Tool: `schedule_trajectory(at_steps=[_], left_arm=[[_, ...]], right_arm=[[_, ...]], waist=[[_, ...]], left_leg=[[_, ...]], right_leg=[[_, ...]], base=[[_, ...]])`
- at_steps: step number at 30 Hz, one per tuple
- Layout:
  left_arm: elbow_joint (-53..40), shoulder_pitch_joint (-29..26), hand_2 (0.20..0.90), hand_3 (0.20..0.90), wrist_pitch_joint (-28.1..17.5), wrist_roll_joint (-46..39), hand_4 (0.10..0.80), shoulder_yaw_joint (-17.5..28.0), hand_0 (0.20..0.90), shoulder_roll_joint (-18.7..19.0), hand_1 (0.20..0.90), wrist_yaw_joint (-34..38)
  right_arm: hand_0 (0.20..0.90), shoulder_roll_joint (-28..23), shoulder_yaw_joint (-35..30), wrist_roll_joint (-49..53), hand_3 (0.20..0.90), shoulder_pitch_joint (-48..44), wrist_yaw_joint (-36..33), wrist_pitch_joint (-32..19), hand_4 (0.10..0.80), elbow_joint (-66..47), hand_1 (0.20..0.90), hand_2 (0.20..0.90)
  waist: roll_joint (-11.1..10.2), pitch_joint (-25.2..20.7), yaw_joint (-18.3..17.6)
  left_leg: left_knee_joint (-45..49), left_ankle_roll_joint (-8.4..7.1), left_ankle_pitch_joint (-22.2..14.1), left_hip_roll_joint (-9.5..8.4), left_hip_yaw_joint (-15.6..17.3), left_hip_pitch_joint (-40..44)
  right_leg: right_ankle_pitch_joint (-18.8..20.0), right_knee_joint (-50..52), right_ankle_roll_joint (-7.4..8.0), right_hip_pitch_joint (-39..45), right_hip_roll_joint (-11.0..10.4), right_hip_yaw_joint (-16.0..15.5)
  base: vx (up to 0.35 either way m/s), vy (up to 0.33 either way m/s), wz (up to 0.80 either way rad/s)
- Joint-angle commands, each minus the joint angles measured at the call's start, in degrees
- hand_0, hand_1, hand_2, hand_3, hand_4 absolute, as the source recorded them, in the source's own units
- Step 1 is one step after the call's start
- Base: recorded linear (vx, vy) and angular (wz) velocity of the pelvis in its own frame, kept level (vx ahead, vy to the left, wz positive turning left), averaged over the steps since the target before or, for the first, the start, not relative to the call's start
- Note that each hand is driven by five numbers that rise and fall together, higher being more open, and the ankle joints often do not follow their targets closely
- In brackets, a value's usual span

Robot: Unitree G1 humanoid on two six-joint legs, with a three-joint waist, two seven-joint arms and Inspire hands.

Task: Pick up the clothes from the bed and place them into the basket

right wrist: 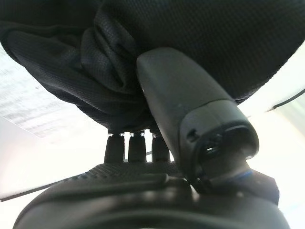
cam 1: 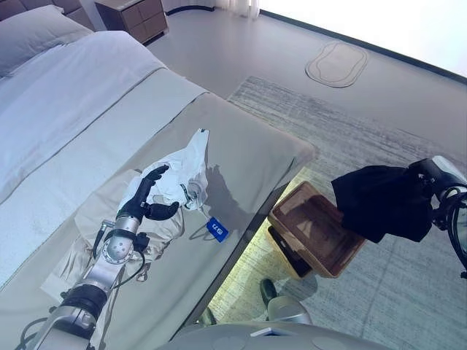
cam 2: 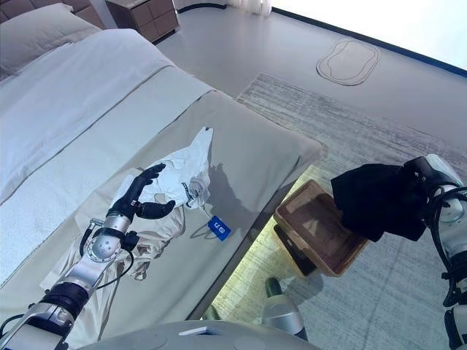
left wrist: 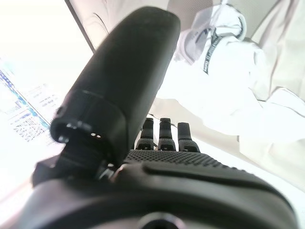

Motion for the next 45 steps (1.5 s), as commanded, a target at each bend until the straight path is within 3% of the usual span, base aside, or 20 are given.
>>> schedule_trajectory(at_steps=[1,18,19,20,29,45], left_arm=[[-0.2,-2.8,0.9,0.9,-5.1,0.9,0.8,-1.3,0.9,1.6,0.9,0.2],[-2.2,-3.3,0.9,0.9,-4.0,0.5,0.8,-1.9,0.9,1.2,0.9,-0.9],[-2.4,-3.3,0.9,0.9,-3.7,0.4,0.8,-1.9,0.9,1.2,0.9,-0.9],[-2.2,-3.1,0.9,0.9,-4.0,0.4,0.8,-1.8,0.9,1.1,0.9,-0.8],[-1.9,-2.3,0.9,0.9,-4.8,0.1,0.8,-1.9,0.9,0.4,0.9,-0.8],[-3.3,-1.4,0.9,0.9,-3.4,0.2,0.8,-1.2,0.9,-0.3,0.9,1.0]], right_arm=[[0.3,-3.4,-4.9,3.0,0.2,-3.2,-2.8,-3.1,0.1,1.5,0.3,0.3],[0.3,1.3,-2.3,-0.3,0.2,-3.1,-1.0,-1.3,0.1,5.0,0.3,0.3],[0.399,1.3,-1.8,-0.8,0.315,-3.4,-1.6,-0.5,0.215,5.2,0.399,0.399],[0.9,1.4,-1.8,-1.4,0.9,-3.5,-2.6,-0.4,0.8,5.8,0.9,0.9],[0.9,1.6,-2.2,-2.8,0.9,-4.0,-6.0,0.3,0.8,7.6,0.9,0.9],[0.9,0.9,-4.6,-2.6,0.9,-2.3,-8.0,1.1,0.8,2.4,0.9,0.9]], waist=[[-0.3,-8.2,2.3],[2.3,-6.9,3.2],[2.4,-6.9,3.3],[2.5,-6.9,3.4],[3.4,-6.6,3.6],[2.7,-6.0,3.8]], left_leg=[[5.8,-1.11,-5.5,2.56,0.9,-1.0],[5.2,-1.86,-4.5,2.53,0.4,-2.1],[5.0,-1.93,-4.4,2.5,0.3,-2.1],[5.0,-1.97,-4.4,2.52,0.2,-2.1],[4.9,-2.48,-4.0,2.7,-0.1,-2.0],[3.3,-2.97,-2.9,2.82,-0.7,-1.4]], right_leg=[[-3.4,7.3,2.38,-5.3,1.1,-0.1],[-3.4,6.3,2.19,-5.6,0.9,-2.2],[-3.4,6.2,2.17,-5.5,1.0,-2.2],[-3.4,6.1,2.14,-5.5,1.0,-2.3],[-3.5,5.8,1.97,-5.1,1.1,-2.7],[-3.2,5.2,1.87,-4.4,1.1,-3.2]], base=[[-0.007,-0.099,0.02],[0.004,-0.041,0.06],[0.034,-0.032,0.01],[0.035,-0.025,0.04],[0.002,-0.004,0.04],[-0.009,0.005,0.01]])
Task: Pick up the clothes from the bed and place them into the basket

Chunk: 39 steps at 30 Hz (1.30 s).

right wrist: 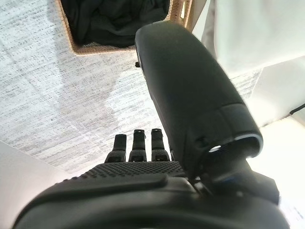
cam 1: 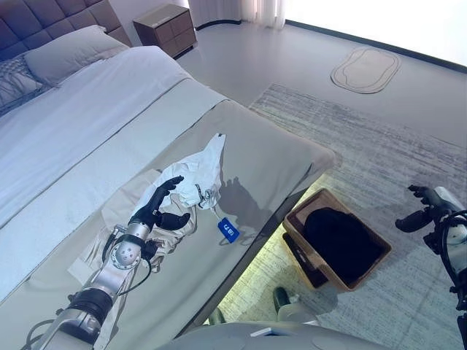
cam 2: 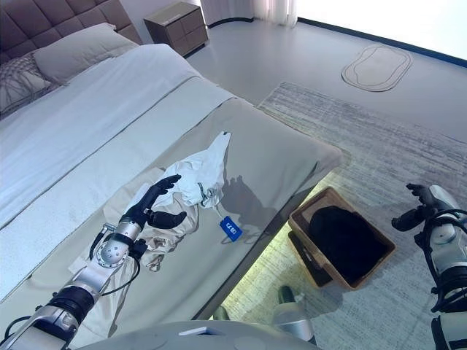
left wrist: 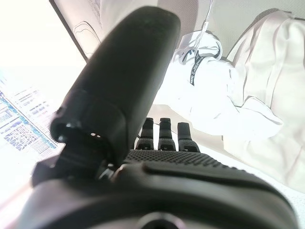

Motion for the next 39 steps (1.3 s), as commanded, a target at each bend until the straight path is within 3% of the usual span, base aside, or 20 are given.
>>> schedule_trajectory(at_steps=[1,10,20,31,36,39], left_arm=[[-3.1,-2.2,0.9,0.9,-3.5,0.1,0.8,2.6,0.9,0.9,0.9,3.5],[-3.6,-0.6,0.9,0.9,-3.0,-0.1,0.8,3.4,0.9,0.4,0.9,6.2],[-1.2,3.6,0.9,0.9,-6.0,1.6,0.8,5.6,0.9,-1.0,0.9,7.4],[-2.9,4.1,0.9,0.9,-4.9,0.5,0.8,8.0,0.9,0.5,0.9,5.4],[-6.2,4.2,0.9,0.9,-6.6,-0.1,0.8,7.8,0.9,2.3,0.9,6.6],[-7.8,4.1,0.9,0.9,-7.3,-0.7,0.8,7.2,0.9,3.4,0.9,7.1]], right_arm=[[0.9,-4.1,-1.8,-0.4,0.9,-5.6,-5.6,-1.5,0.8,-4.0,0.9,0.9],[0.9,-4.0,-1.0,-5.4,0.9,-10.6,-16.3,-1.6,0.8,-13.8,0.9,0.9],[0.9,-3.3,7.6,-11.8,0.9,-20.4,-17.7,0.1,0.8,-16.4,0.9,0.9],[0.9,-2.6,15.2,-13.5,0.9,-29.0,-16.3,-1.7,0.8,-15.2,0.9,0.9],[0.9,-3.4,20.8,-12.2,0.9,-38.0,-17.7,0.6,0.8,-11.0,0.9,0.9],[0.9,-3.5,23.7,-12.9,0.9,-42.6,-17.8,2.0,0.8,-9.5,0.9,0.9]], waist=[[-2.2,-3.0,1.1],[-3.1,-2.2,3.8],[-3.9,-0.7,9.4],[-3.7,5.0,16.6],[-2.5,11.3,20.7],[-1.5,14.5,22.1]], left_leg=[[3.3,-2.01,-4.9,1.52,2.6,2.0],[2.8,-1.93,-4.4,0.92,-0.1,1.6],[4.7,-1.76,-4.5,-0.88,-4.7,-0.3],[16.0,-1.44,-6.8,-2.69,-11.2,-7.7],[23.9,-0.88,-8.3,-4.65,-15.2,-14.9],[28.3,-0.25,-8.8,-5.41,-15.4,-19.4]], right_leg=[[-3.0,5.1,1.68,-2.7,0.2,0.0],[-3.4,5.2,1.41,-1.8,-0.1,-2.0],[-4.8,5.9,0.41,-0.4,-1.5,-6.2],[-12.5,20.7,-3.81,-3.8,-3.3,-13.8],[-16.5,30.9,-5.86,-9.3,-5.2,-16.1],[-18.1,37.4,-6.76,-13.5,-6.4,-16.9]], base=[[0.0,0.0,0.0],[-0.012,0.008,0.08],[0.005,0.046,0.19],[0.005,0.037,0.41],[-0.111,-0.013,0.4],[-0.088,-0.04,0.33]])
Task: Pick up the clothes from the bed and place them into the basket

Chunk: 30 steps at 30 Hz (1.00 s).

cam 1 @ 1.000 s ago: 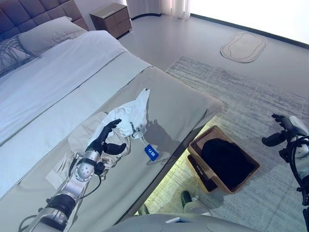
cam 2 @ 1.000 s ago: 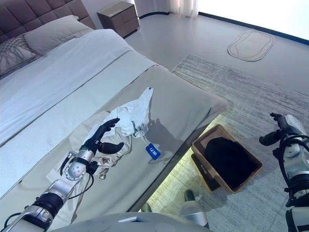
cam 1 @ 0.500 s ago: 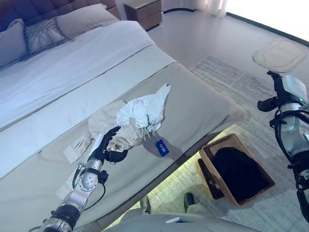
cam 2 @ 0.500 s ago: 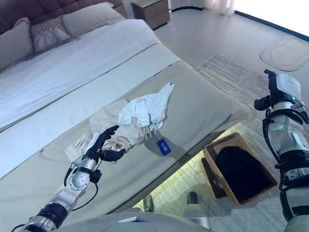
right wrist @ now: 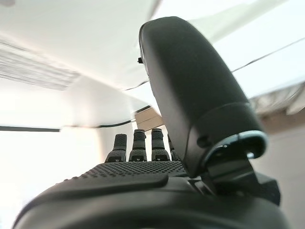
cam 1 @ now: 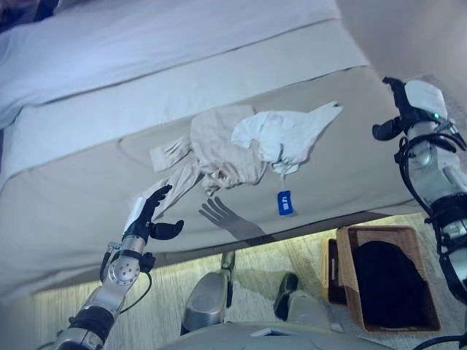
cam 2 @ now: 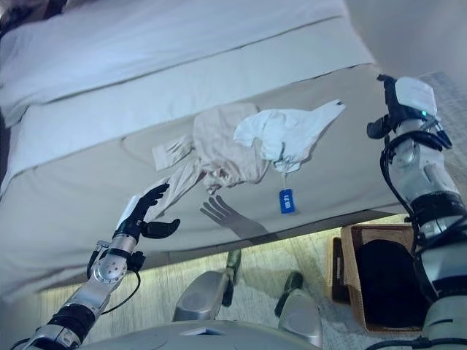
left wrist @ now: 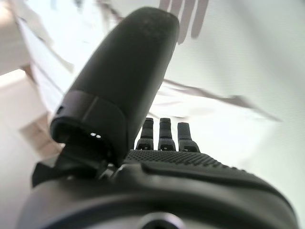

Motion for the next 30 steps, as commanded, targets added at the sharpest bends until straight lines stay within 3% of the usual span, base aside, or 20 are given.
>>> schedule_trajectory(at_steps=[1,5,6,12,21,30], left_arm=[[-7.7,-0.1,0.9,0.9,-6.4,-1.5,0.8,2.2,0.9,3.8,0.9,3.2],[-9.1,-0.2,0.9,0.9,-6.5,-1.5,0.8,1.1,0.9,4.2,0.9,3.8],[-9.7,0.0,0.9,0.9,-6.9,-1.5,0.8,0.7,0.9,4.4,0.9,4.1],[-13.4,0.0,0.9,0.9,-7.1,-2.0,0.8,-0.5,0.9,5.3,0.9,4.6],[-19.3,1.0,0.9,0.9,-9.1,-3.8,0.8,-1.1,0.9,6.4,0.9,7.8],[-24.1,1.0,0.9,0.9,-8.5,-6.7,0.8,0.5,0.9,6.8,0.9,9.9]], right_arm=[[0.9,-3.4,4.7,-1.0,0.9,-8.2,-4.5,1.4,0.8,-4.0,0.9,0.9],[0.9,-3.6,7.3,0.1,0.9,-12.0,-3.7,2.9,0.8,-1.6,0.9,0.9],[0.9,-3.8,8.6,0.5,0.9,-13.6,-3.3,3.4,0.8,-0.6,0.9,0.9],[0.9,-3.7,11.2,1.2,0.9,-18.2,-2.7,5.0,0.8,2.0,0.9,0.9],[0.9,-3.4,14.7,2.9,0.9,-22.8,-0.8,7.2,0.8,4.5,0.9,0.9],[0.9,-2.6,16.0,6.8,0.9,-27.4,0.3,5.9,0.8,11.3,0.9,0.9]], waist=[[0.1,-0.3,2.0],[0.8,2.2,3.0],[0.7,3.3,3.3],[1.6,6.1,4.3],[3.4,6.1,5.0],[5.1,6.1,6.2]], left_leg=[[14.7,1.01,-9.6,-0.64,2.0,-5.0],[19.5,2.11,-11.0,-2.22,2.0,-9.6],[22.6,2.29,-13.7,-3.01,2.1,-10.8],[30.6,3.78,-16.5,-5.12,2.3,-17.2],[39.0,5.37,-18.3,-5.66,3.3,-29.8],[47.3,6.87,-20.1,-6.08,2.9,-39.5]], right_leg=[[-2.6,9.5,-3.98,-2.5,1.9,-0.8],[-4.3,15.8,-4.51,-6.9,0.5,-1.2],[-6.5,18.5,-4.25,-7.8,0.0,-0.4],[-8.6,26.0,-4.77,-13.6,-1.4,0.5],[-9.7,32.9,-5.1,-26.2,-1.5,2.1],[-11.9,40.2,-5.54,-36.4,-1.7,3.1]], base=[[-0.071,-0.023,0.27],[-0.025,-0.009,0.22],[0.074,-0.014,0.12],[0.024,0.008,0.09],[0.002,0.003,0.0],[-0.001,-0.011,-0.01]])
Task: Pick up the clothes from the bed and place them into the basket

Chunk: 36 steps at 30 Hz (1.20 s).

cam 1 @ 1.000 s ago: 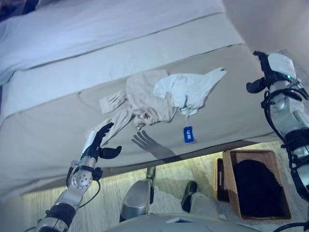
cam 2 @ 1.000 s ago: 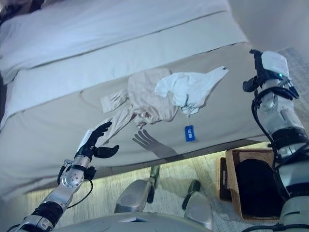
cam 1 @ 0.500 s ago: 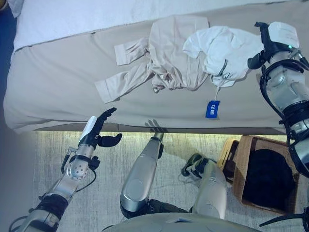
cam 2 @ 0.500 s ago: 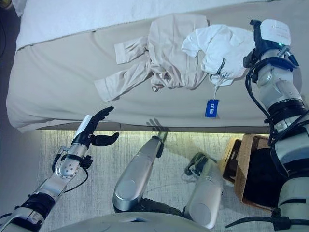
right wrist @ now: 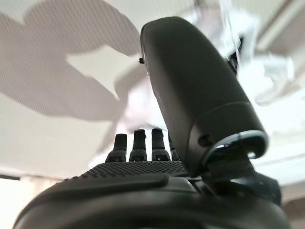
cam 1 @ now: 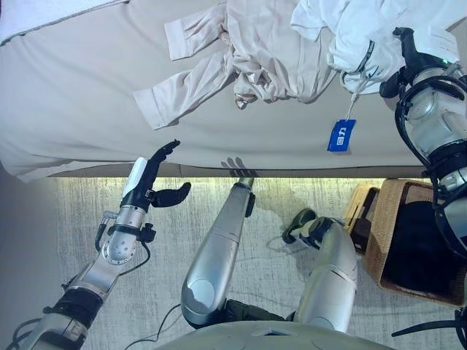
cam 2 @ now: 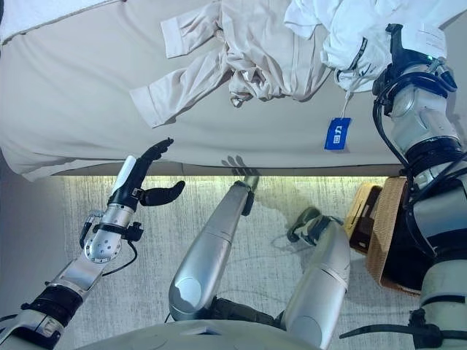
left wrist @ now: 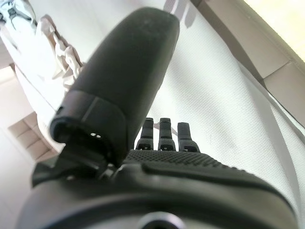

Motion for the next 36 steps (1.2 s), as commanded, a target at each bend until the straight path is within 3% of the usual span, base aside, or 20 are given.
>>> schedule_trajectory(at_steps=[1,10,11,12,13,14,21,27,36], left_arm=[[-6.5,1.2,0.9,0.9,-4.4,-3.1,0.8,3.8,0.9,1.3,0.9,2.9],[-8.5,2.5,0.9,0.9,-6.3,-2.7,0.8,4.8,0.9,1.8,0.9,5.4],[-8.7,2.5,0.9,0.9,-6.2,-2.6,0.8,4.8,0.9,2.0,0.9,5.7],[-8.8,2.6,0.9,0.9,-6.4,-2.6,0.8,4.9,0.9,2.2,0.9,5.8],[-8.9,2.7,0.9,0.9,-6.5,-2.4,0.8,5.1,0.9,2.2,0.9,6.0],[-9.2,2.8,0.9,0.9,-6.7,-1.9,0.8,5.1,0.9,2.3,0.9,6.6],[-9.3,3.2,0.9,0.9,-7.1,-3.2,0.8,6.0,0.9,3.1,0.9,7.0],[-8.0,3.9,0.9,0.9,-8.1,-3.7,0.8,5.8,0.9,3.2,0.9,5.5],[-7.0,3.6,0.9,0.9,-6.8,-3.9,0.8,5.8,0.9,3.5,0.9,3.0]], right_arm=[[0.9,-4.2,2.9,1.0,0.9,-10.9,-2.3,-1.8,0.8,1.9,0.9,0.9],[0.9,-4.3,7.2,2.4,0.9,-16.5,-1.5,-2.0,0.8,4.9,0.9,0.9],[0.778,-4.3,7.6,2.5,0.757,-17.0,-1.5,-1.9,0.657,4.9,0.778,0.778],[0.778,-4.4,8.1,2.6,0.757,-17.5,-1.4,-1.7,0.657,4.9,0.778,0.778],[0.389,-4.4,8.6,3.0,0.304,-18.0,-1.7,-1.7,0.204,5.0,0.389,0.389],[0.3,-4.8,9.2,4.1,0.2,-18.5,-2.5,-1.7,0.1,4.9,0.3,0.3],[0.3,-5.5,9.5,6.4,0.2,-20.1,-3.7,-1.5,0.1,4.6,0.3,0.3],[0.3,-5.9,9.0,7.1,0.2,-19.4,-2.9,-3.1,0.1,4.3,0.3,0.3],[0.3,-7.1,4.6,8.5,0.2,-15.2,-1.8,-6.3,0.1,3.7,0.3,0.3]], waist=[[4.0,-2.9,1.4],[4.6,-2.9,2.6],[4.6,-2.9,2.7],[4.5,-2.9,2.8],[4.5,-2.9,2.9],[4.4,-2.9,2.9],[4.0,-2.9,2.6],[3.3,-2.9,1.8],[0.5,-2.9,0.2]], left_leg=[[6.4,4.69,-7.9,-2.5,4.0,-1.3],[13.4,5.18,-8.7,-2.85,3.5,-11.5],[13.9,5.14,-8.7,-2.95,3.4,-12.3],[14.1,5.23,-8.7,-2.99,3.4,-12.9],[14.3,5.24,-8.6,-3.01,3.3,-13.3],[14.9,5.05,-8.6,-3.17,3.1,-14.0],[14.9,4.93,-8.5,-2.56,3.7,-13.9],[13.4,4.45,-9.1,-1.22,4.1,-8.6],[1.4,2.94,-7.4,0.74,5.2,10.1]], right_leg=[[-0.1,3.2,-2.33,-2.4,5.7,-1.3],[-1.4,10.0,-2.21,-11.6,6.3,-0.2],[-1.5,10.5,-2.19,-12.3,6.4,-0.2],[-1.5,10.7,-2.16,-12.8,6.4,-0.2],[-1.5,11.0,-2.11,-13.2,6.4,-0.3],[-1.4,11.4,-1.99,-13.8,6.4,-0.4],[-0.7,10.7,-1.7,-13.6,6.4,-0.6],[-0.1,7.9,-1.38,-8.9,6.9,-0.3],[3.0,-3.9,-0.34,9.1,6.2,-1.1]], base=[[-0.002,-0.025,0.03],[-0.008,-0.025,0.01],[-0.015,-0.038,0.03],[-0.016,-0.036,0.06],[-0.019,-0.026,0.06],[0.0,0.0,0.0],[-0.027,0.001,-0.07],[0.007,0.032,-0.01],[0.043,0.067,-0.1]])
